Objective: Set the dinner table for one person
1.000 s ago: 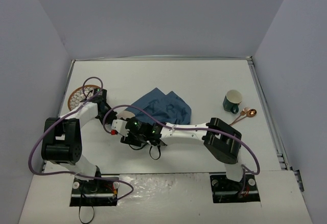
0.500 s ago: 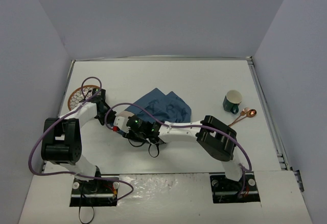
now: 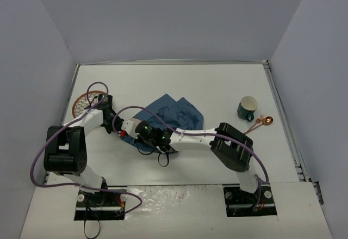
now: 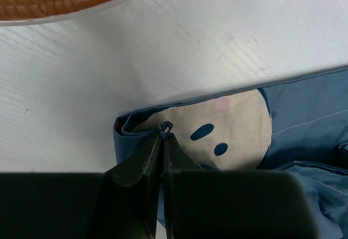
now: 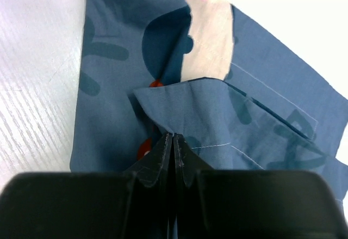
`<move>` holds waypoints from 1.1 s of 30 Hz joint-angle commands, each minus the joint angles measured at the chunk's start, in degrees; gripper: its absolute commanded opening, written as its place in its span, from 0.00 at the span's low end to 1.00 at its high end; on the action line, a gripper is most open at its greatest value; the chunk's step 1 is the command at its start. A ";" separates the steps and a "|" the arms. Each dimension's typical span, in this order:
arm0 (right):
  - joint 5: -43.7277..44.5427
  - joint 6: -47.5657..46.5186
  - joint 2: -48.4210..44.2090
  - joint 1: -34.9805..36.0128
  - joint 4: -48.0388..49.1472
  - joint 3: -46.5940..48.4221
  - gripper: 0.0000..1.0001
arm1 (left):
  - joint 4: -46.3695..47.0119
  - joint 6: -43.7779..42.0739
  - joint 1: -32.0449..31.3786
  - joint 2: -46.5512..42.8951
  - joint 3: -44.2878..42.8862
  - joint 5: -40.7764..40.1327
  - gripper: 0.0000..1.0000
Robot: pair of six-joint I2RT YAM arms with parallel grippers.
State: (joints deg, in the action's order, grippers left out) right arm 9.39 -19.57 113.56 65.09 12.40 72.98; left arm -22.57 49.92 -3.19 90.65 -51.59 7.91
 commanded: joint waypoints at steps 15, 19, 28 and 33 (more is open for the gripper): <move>21.49 17.26 -37.25 -12.80 -2.07 -3.31 0.00 | -9.53 -10.12 0.73 -19.70 -20.00 -2.62 0.00; 29.45 18.22 -42.45 -13.58 -5.86 0.18 0.00 | -11.44 -12.20 0.73 -23.71 -26.27 -3.95 0.00; 40.36 19.87 -56.78 -13.76 -9.17 4.39 0.00 | -13.41 -16.95 0.70 -33.96 -41.36 -7.35 0.00; 38.41 23.84 -63.31 -13.73 -12.74 5.47 0.00 | -15.62 -18.13 0.61 -38.65 -44.48 -7.12 0.00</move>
State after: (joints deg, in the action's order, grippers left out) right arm 45.89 -0.17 55.56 51.66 0.21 75.35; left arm -37.66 34.42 -2.87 55.31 -92.04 1.45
